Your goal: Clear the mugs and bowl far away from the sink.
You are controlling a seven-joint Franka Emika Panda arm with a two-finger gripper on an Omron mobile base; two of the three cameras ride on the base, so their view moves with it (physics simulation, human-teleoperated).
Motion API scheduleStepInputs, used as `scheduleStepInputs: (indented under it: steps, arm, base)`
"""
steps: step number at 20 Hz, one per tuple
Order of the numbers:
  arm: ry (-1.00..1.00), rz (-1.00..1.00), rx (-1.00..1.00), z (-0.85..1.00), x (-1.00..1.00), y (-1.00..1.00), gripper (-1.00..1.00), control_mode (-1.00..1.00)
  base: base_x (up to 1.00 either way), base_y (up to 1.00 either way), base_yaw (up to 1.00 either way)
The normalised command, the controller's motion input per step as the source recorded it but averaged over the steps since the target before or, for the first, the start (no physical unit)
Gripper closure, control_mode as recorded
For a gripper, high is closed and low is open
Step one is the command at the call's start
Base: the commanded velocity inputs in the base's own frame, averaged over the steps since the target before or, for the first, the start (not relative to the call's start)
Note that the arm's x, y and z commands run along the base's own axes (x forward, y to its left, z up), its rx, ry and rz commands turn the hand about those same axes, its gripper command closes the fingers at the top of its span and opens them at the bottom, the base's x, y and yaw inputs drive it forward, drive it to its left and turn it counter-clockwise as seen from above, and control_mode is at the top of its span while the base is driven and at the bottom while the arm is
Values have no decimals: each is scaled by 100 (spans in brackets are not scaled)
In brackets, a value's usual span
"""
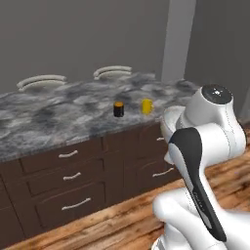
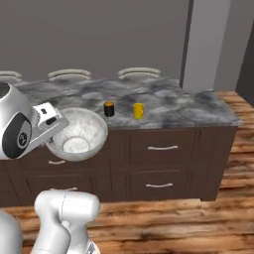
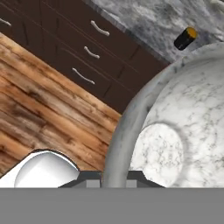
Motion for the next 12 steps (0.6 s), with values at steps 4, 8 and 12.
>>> scheduleStepInputs:
  steps: [4, 8, 12]
  arm:
    - [0, 0, 0, 0, 0, 0, 100, 100]
    - [0, 0, 0, 0, 0, 0, 100, 100]
    - [0, 0, 0, 0, 0, 0, 100, 100]
  base:
    - [65, 36, 59]
    - [74, 40, 42]
    - [74, 29, 10]
